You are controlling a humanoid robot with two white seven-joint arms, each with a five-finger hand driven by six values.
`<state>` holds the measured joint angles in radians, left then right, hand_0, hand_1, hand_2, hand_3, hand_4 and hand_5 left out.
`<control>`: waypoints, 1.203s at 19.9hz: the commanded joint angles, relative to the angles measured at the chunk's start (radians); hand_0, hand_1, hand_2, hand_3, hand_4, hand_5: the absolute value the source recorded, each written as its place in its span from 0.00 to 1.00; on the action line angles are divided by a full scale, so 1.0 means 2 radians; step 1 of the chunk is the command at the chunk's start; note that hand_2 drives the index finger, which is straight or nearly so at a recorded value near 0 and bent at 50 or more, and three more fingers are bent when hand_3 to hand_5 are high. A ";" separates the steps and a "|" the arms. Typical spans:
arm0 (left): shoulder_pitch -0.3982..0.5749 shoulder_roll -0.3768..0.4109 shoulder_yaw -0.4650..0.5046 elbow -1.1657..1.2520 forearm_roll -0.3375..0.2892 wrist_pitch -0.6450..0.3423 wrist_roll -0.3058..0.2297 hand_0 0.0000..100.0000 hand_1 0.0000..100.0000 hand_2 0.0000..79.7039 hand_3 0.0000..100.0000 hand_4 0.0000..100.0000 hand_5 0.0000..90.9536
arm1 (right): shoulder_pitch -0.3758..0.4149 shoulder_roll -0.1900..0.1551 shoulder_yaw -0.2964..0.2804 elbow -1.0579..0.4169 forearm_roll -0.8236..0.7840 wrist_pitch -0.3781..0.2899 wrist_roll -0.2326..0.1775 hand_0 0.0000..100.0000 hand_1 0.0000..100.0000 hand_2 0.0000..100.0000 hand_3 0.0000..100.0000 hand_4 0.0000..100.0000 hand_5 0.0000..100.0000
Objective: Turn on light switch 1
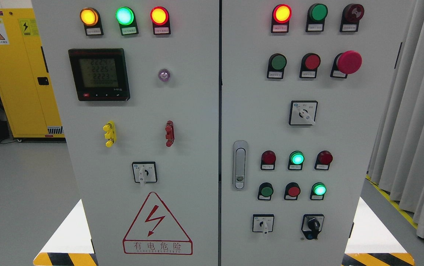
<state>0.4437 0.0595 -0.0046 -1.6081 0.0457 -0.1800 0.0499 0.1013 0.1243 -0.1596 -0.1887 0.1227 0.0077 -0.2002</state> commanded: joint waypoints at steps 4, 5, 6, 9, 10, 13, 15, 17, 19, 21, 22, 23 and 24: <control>-0.058 -0.008 -0.008 -0.190 -0.002 0.013 0.001 0.11 0.55 0.61 0.76 0.81 0.79 | 0.000 0.000 0.000 0.000 0.000 0.000 0.000 0.00 0.50 0.04 0.00 0.00 0.00; -0.070 -0.009 -0.008 -0.195 -0.004 0.019 0.001 0.11 0.55 0.61 0.76 0.80 0.79 | 0.000 0.000 0.000 0.000 0.000 0.000 0.000 0.00 0.50 0.04 0.00 0.00 0.00; -0.080 -0.010 -0.008 -0.201 -0.004 0.029 0.001 0.11 0.55 0.61 0.76 0.80 0.79 | 0.000 0.000 0.000 0.000 0.000 0.000 0.000 0.00 0.50 0.04 0.00 0.00 0.00; -0.104 -0.010 -0.012 -0.208 -0.004 0.058 0.002 0.10 0.56 0.60 0.76 0.80 0.79 | 0.000 0.000 0.000 0.000 0.000 0.000 0.000 0.00 0.50 0.04 0.00 0.00 0.00; -0.110 -0.011 -0.012 -0.209 -0.004 0.067 0.002 0.10 0.56 0.60 0.76 0.81 0.79 | 0.000 0.000 0.000 0.000 0.000 0.000 0.000 0.00 0.50 0.04 0.00 0.00 0.00; -0.134 -0.018 -0.018 -0.209 -0.004 0.094 0.010 0.09 0.58 0.61 0.77 0.82 0.80 | 0.000 0.000 0.000 0.000 0.000 0.000 0.000 0.00 0.50 0.04 0.00 0.00 0.00; -0.153 -0.027 -0.021 -0.211 -0.004 0.115 0.023 0.09 0.59 0.61 0.77 0.82 0.80 | 0.000 0.000 0.000 0.000 0.000 0.000 0.000 0.00 0.50 0.04 0.00 0.00 0.00; -0.167 -0.028 -0.022 -0.224 -0.004 0.143 0.024 0.10 0.60 0.62 0.78 0.82 0.79 | 0.000 0.000 0.000 0.000 0.000 0.000 0.000 0.00 0.50 0.04 0.00 0.00 0.00; -0.182 -0.031 -0.022 -0.228 -0.004 0.157 0.025 0.11 0.61 0.62 0.78 0.82 0.80 | 0.000 0.000 0.000 0.000 0.000 0.000 0.000 0.00 0.50 0.04 0.00 0.00 0.00; -0.196 -0.034 -0.022 -0.228 -0.004 0.169 0.028 0.13 0.62 0.62 0.79 0.83 0.80 | 0.000 0.000 0.000 0.000 0.000 0.000 0.000 0.00 0.50 0.04 0.00 0.00 0.00; -0.204 -0.035 -0.022 -0.231 -0.004 0.178 0.029 0.13 0.62 0.62 0.79 0.83 0.80 | 0.000 0.000 0.000 0.000 0.000 0.000 0.000 0.00 0.50 0.04 0.00 0.00 0.00; -0.212 -0.035 -0.022 -0.233 -0.004 0.189 0.029 0.14 0.62 0.63 0.80 0.83 0.80 | 0.000 0.000 0.000 0.000 0.000 0.000 0.000 0.00 0.50 0.04 0.00 0.00 0.00; -0.219 -0.036 -0.022 -0.234 -0.004 0.196 0.032 0.14 0.63 0.63 0.80 0.84 0.81 | 0.000 0.000 0.000 0.000 0.000 0.000 0.000 0.00 0.50 0.04 0.00 0.00 0.00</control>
<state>0.0860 0.0153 -0.0331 -1.9962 0.0385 0.1667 0.1043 0.1012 0.1243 -0.1595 -0.1887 0.1227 0.0077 -0.2002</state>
